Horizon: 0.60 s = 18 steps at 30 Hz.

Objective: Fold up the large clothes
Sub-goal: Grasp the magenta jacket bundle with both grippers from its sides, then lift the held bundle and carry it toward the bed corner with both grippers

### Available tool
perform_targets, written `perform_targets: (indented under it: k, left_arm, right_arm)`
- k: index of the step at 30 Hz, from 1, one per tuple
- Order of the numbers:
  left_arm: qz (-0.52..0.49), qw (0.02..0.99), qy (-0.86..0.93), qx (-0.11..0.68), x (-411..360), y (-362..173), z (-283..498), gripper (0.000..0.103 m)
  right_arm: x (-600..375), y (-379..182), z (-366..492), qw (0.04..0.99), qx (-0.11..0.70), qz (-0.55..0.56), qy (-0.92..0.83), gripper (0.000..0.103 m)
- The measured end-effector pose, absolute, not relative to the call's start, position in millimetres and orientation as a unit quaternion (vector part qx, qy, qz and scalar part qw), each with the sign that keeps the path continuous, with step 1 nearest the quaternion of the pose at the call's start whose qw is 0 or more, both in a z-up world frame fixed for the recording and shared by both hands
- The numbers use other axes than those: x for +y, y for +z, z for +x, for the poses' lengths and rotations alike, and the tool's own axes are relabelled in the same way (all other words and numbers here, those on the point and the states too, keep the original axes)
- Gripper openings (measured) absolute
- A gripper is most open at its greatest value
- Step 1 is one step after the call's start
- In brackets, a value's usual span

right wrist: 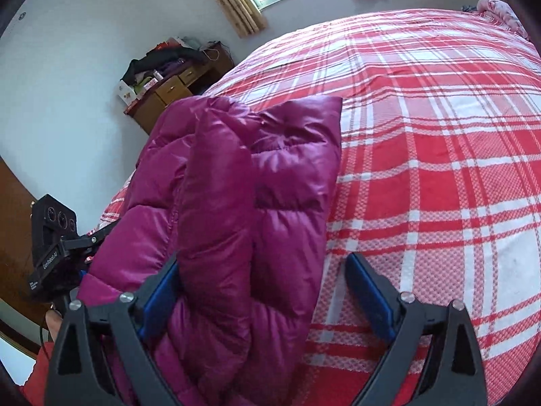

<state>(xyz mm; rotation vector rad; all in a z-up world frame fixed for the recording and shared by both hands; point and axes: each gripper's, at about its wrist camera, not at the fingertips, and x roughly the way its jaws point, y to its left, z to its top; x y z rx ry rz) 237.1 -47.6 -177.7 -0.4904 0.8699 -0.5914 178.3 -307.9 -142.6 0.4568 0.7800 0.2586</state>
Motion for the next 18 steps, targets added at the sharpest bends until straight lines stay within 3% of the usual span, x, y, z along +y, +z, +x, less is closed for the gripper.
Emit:
perform_targets:
  k: [4,5,6,8,18]
  left_arm:
    - [-0.208,0.842,-0.284,0.409,-65,-172,236,0.084]
    - [-0.2,0.844,-0.28,0.411,-70,-169,235,0.084]
    - [-0.184,0.849,-0.273,0.413,-78,-165,233,0.084]
    - [-0.138,0.861,-0.249,0.422,-94,-161,232,0.084]
    - [-0.108,0.865,-0.213,0.442,-116,-160,240,0.085]
  right_arm:
    - [-297,-142,190,0.894,0.383,0.197,0.125,0.096]
    - [-293,-141,192,0.896,0.384,0.185,0.125,0.089]
    - [-287,-140,191,0.896,0.383,0.179,0.134,0.073]
    - [-279,-139,189,0.898,0.38,0.168,0.146,0.062]
    - [-290,-152,195,0.887,0.375,0.213,0.164,0.064]
